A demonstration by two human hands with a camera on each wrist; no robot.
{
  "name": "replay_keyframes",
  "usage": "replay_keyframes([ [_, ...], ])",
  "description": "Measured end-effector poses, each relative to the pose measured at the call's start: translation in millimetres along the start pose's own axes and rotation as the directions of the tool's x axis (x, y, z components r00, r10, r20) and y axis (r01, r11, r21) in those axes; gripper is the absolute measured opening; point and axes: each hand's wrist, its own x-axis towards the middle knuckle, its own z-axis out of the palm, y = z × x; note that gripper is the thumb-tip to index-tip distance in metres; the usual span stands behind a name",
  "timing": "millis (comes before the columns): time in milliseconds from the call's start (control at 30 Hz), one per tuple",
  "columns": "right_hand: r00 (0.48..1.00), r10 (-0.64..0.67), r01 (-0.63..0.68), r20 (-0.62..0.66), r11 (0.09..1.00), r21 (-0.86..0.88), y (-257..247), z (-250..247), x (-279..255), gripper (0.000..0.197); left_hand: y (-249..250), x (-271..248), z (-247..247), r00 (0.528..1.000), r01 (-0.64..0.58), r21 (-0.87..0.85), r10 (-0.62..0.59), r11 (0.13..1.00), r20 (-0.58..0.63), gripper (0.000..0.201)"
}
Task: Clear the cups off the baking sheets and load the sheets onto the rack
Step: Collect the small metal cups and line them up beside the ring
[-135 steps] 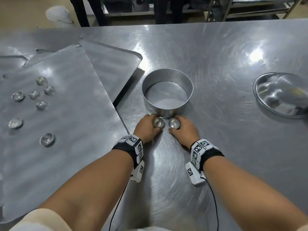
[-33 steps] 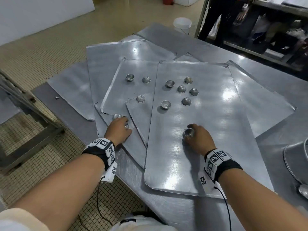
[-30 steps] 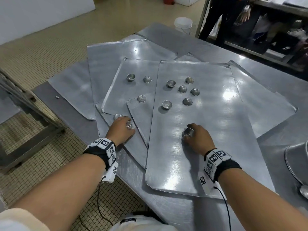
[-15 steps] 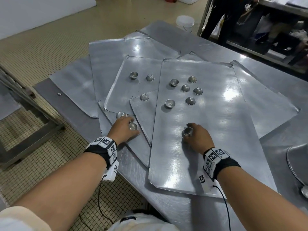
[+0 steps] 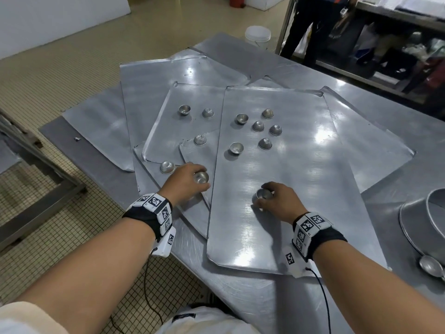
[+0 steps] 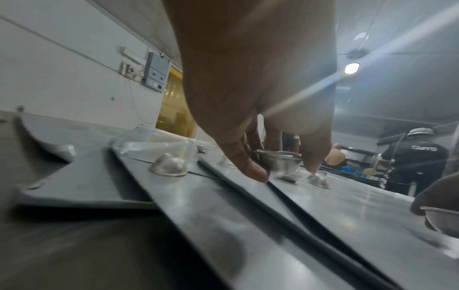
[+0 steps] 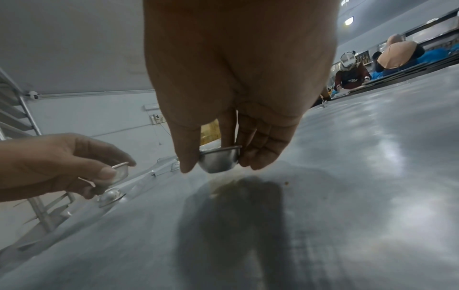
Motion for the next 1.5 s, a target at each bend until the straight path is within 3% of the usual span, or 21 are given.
replay_keyframes([
  [167,0.998,0.004,-0.001,-0.056,0.999,0.043,23.2,-23.0,-23.7,0.036,48.0,6.0,21.8,0.992,-0.091,0.009,0.090,0.996,0.085,0.055],
  [467,0.980,0.100,-0.084,-0.174,0.992,0.098,101.9,-78.1,-97.2,0.054,157.2,-6.8,92.4,0.940,-0.244,0.073,0.217,0.967,0.264,0.059],
  [1000,0.879,0.388,-0.320,-0.275,0.910,0.262,266.2,-114.1,-238.3,0.052,321.0,-79.7,247.5,0.771,-0.526,0.095,0.426,0.845,0.473,0.048],
  [1267,0.843,0.444,-0.369,-0.305,0.889,0.272,322.9,-116.6,-275.8,0.055,364.4,-112.3,318.4,0.686,-0.613,0.093,0.470,0.785,0.556,0.054],
  [1400,0.834,0.464,-0.371,-0.299,0.872,0.318,345.4,-112.2,-283.2,0.058,368.5,-123.1,347.8,0.669,-0.615,0.082,0.464,0.785,0.580,0.048],
  [1500,0.816,0.503,-0.402,-0.286,0.848,0.345,359.3,-104.6,-283.3,0.061,364.7,-127.3,366.0,0.686,-0.586,0.087,0.436,0.805,0.583,0.056],
])
